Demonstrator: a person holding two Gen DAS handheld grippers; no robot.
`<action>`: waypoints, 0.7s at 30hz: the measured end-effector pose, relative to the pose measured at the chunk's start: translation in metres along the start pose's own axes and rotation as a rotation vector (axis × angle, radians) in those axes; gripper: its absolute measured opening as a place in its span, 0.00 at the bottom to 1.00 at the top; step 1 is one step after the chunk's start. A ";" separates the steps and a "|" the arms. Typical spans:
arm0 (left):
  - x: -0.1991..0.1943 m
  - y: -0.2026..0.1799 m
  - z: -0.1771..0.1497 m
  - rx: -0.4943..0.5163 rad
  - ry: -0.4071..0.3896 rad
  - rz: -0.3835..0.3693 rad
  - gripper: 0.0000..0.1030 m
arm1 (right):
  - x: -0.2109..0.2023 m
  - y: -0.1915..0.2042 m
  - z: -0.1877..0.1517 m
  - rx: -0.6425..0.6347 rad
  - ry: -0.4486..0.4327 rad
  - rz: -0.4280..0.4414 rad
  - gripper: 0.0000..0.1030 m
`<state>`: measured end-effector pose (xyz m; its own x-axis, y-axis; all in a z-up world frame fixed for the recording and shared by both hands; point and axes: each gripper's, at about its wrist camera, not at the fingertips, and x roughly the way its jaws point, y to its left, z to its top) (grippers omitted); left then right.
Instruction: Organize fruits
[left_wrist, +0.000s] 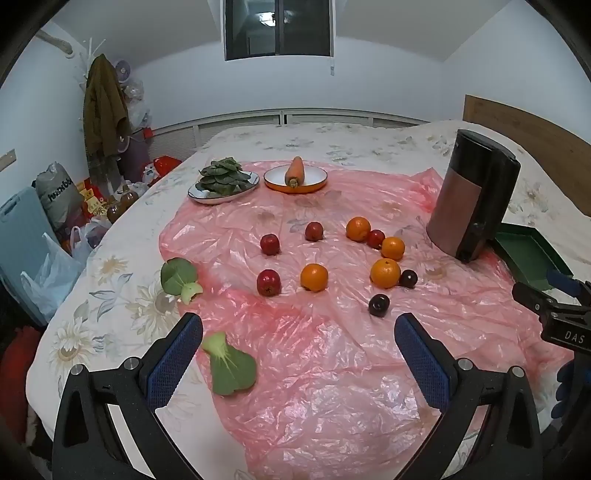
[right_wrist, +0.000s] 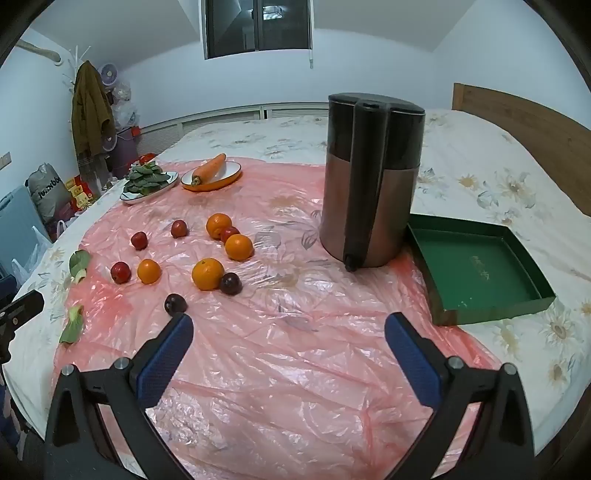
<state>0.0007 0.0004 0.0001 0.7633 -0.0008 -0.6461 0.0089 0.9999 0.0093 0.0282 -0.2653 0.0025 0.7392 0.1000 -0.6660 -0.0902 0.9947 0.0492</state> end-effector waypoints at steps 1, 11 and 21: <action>-0.001 0.000 -0.001 -0.002 -0.018 -0.001 0.99 | 0.000 0.000 0.000 -0.001 0.001 -0.001 1.00; 0.001 0.001 0.000 0.002 -0.007 -0.002 0.99 | -0.001 -0.002 0.000 0.003 0.008 0.005 1.00; 0.005 -0.003 -0.006 0.011 -0.008 0.014 0.99 | 0.000 0.000 -0.003 0.005 0.011 0.008 1.00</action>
<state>0.0009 -0.0030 -0.0077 0.7685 0.0131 -0.6397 0.0052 0.9996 0.0267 0.0260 -0.2653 0.0006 0.7308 0.1075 -0.6740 -0.0925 0.9940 0.0582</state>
